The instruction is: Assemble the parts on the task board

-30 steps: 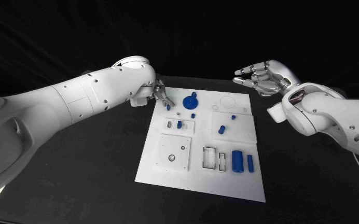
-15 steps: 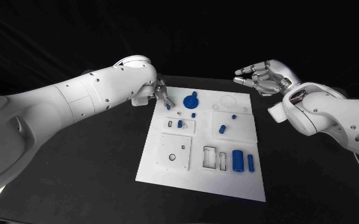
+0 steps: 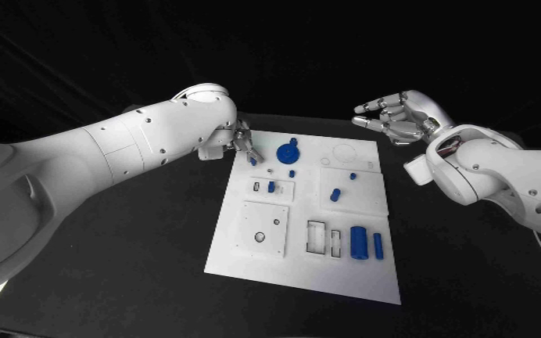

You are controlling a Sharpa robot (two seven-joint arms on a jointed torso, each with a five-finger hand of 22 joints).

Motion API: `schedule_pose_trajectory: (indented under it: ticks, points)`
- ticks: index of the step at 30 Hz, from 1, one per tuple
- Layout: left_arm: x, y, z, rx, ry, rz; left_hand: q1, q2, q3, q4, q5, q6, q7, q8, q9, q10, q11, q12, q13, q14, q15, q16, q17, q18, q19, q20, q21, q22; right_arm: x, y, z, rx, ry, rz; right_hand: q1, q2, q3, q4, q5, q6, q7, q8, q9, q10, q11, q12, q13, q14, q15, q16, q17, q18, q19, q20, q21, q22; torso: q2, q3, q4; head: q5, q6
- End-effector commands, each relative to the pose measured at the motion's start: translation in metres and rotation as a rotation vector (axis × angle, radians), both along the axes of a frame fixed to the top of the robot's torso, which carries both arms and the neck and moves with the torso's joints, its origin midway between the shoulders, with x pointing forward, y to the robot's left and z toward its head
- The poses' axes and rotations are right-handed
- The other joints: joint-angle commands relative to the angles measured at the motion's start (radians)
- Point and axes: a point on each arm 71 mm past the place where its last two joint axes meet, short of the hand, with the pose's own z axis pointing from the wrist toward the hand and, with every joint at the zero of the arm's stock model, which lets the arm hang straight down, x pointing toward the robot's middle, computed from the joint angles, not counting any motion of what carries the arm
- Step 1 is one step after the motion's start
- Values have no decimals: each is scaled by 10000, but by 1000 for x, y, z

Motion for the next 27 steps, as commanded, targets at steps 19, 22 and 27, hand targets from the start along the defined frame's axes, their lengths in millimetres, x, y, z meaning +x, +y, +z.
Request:
schedule_pose_trajectory:
  ticks: [19,22,27]
  points:
    - [-7,2,7,-1603,-935,466,-574,-1106,6346,-1404,-13,-354,-5,705,222,177,-82,-9,25,1054,-93,30,2630,-57,510,-113,-11,1267,0,1,-1,-13,68,152,-68,72,-81,12,13,-22,2,67,14,-16,-10,0,19,724,-8,-72,1393,109,-58,16,-48,-13,9,12,8,77,-5]
    - [-14,1,8,-1825,-1137,471,-643,-1129,6453,-1443,-12,-343,-16,753,241,204,-89,19,56,1054,-94,30,2630,-59,514,-115,-6,1277,0,1,-1,-14,71,151,-68,72,-81,12,13,-22,2,67,14,-16,-10,0,19,724,-8,-72,1393,109,-58,16,-48,-13,0,6,25,59,-29]
    - [-29,4,7,-2179,-1482,511,-773,-1208,6639,-1525,-15,-316,-37,841,272,281,-107,98,144,1054,-106,30,2630,-68,535,-126,21,1320,0,0,-1,-19,76,146,-68,72,-81,12,13,-22,2,67,14,-16,-10,0,19,724,-8,-72,1393,109,-58,16,-48,-13,-6,10,7,115,-48]
